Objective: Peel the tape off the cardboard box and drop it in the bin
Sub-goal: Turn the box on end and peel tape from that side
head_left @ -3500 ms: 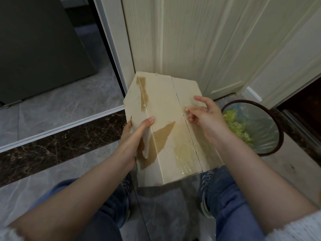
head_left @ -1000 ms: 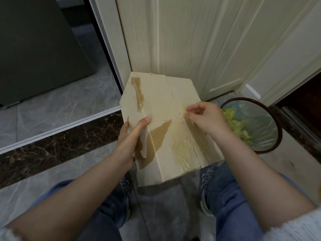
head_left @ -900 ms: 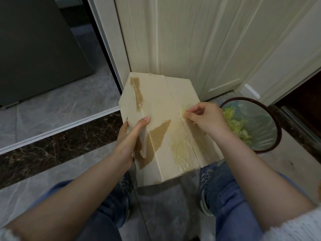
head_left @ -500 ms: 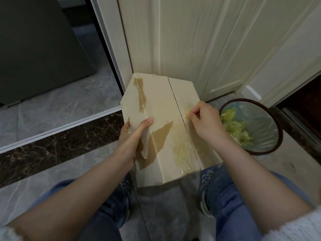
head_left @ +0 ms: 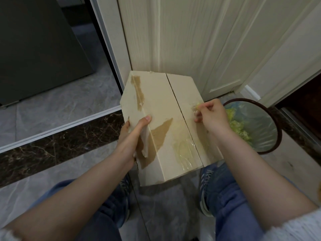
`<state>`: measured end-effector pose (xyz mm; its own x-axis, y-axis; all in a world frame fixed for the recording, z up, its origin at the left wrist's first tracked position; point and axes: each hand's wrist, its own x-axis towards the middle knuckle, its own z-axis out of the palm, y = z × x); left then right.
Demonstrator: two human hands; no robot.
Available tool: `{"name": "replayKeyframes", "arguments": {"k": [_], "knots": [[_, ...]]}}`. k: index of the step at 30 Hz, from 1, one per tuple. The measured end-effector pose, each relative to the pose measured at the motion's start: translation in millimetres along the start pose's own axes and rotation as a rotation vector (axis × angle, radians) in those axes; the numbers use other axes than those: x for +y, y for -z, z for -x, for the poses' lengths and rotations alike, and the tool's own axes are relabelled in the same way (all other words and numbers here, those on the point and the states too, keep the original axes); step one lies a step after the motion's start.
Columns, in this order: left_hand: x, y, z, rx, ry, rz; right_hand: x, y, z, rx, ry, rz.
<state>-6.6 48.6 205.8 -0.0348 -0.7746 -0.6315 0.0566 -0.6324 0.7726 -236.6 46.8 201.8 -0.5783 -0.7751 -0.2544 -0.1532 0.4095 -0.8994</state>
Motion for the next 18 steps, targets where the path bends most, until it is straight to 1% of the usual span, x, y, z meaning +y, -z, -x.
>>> {"name": "replayKeyframes", "arguments": {"k": [3, 7, 8, 9, 10, 14, 18], "knots": [[0.4, -0.3, 0.6, -0.004, -0.003, 0.002, 2.5, -1.4, -4.4, 0.013, -0.126, -0.179], [1.4, 1.3, 2.8, -0.017, -0.004, -0.01, -5.2, -0.3, -3.3, -0.005, -0.262, -0.534], [1.5, 1.4, 3.0, -0.023, -0.004, -0.009, -7.3, 1.5, -2.7, 0.007, -0.283, -0.598], [1.6, 1.8, 3.2, -0.024, -0.004, -0.006, -7.2, 3.0, -3.9, 0.026, -0.284, -0.607], [2.2, 1.4, 3.2, -0.024, -0.003, -0.005, -5.2, 4.5, -6.0, 0.048, -0.257, -0.561], [3.4, -0.2, 3.0, -0.027, 0.007, 0.003, 3.8, 11.0, -7.2, 0.093, 0.028, -0.029], [3.2, 0.5, 3.6, -0.031, 0.01, -0.002, 4.8, 12.3, -2.1, 0.093, 0.305, 0.251]]}}
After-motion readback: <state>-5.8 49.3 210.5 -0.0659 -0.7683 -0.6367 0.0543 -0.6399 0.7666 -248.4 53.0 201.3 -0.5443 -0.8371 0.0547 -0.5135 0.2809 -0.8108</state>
